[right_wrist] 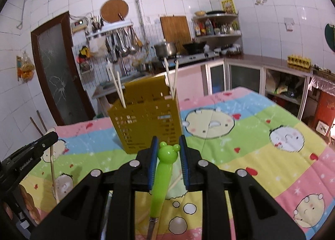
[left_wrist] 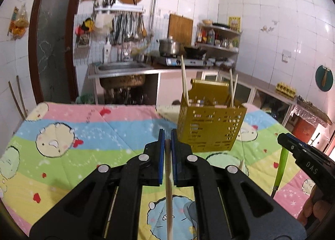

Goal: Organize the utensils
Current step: 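Lift the green utensil with the right tool while the left tool lifts a chopstick over the holder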

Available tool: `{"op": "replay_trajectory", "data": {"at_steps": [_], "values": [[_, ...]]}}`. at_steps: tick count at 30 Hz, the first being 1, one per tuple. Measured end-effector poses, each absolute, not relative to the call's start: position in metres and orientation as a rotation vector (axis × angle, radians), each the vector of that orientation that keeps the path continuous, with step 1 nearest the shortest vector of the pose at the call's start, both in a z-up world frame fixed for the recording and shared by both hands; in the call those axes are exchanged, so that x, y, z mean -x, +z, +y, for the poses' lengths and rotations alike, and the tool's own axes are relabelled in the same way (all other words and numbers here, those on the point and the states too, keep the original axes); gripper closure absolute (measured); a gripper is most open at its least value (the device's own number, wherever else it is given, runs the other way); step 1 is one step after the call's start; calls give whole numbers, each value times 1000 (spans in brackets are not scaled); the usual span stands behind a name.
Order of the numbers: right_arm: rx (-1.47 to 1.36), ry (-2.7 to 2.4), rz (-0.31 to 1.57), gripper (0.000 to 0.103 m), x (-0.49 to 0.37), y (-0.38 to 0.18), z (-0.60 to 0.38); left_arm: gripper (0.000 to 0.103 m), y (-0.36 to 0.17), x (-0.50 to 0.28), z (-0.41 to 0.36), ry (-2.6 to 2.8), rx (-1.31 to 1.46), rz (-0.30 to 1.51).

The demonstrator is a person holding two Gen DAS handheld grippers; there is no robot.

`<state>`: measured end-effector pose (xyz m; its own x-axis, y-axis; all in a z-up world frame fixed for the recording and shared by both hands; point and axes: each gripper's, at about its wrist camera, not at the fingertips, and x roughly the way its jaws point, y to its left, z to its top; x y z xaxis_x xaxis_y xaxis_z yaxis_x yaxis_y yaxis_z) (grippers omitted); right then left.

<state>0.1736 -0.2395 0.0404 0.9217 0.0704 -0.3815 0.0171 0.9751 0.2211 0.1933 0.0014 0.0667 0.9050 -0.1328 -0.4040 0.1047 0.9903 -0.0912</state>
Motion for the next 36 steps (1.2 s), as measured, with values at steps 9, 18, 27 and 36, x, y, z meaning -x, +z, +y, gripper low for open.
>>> {"op": "replay_trajectory", "data": {"at_steps": [9,18,27,36], "values": [[-200,23,322,83,-154,59,-237,98,84,-171,8,-115,86,300],[-187,12,303,84,-151,64,-241,99,90,-166,10,-109,85,265],[-175,2,303,84,-155,66,-244,99,95,-173,10,-106,90,236],[-166,-15,285,84,-167,89,-249,98,121,-185,3,-115,99,188]]}}
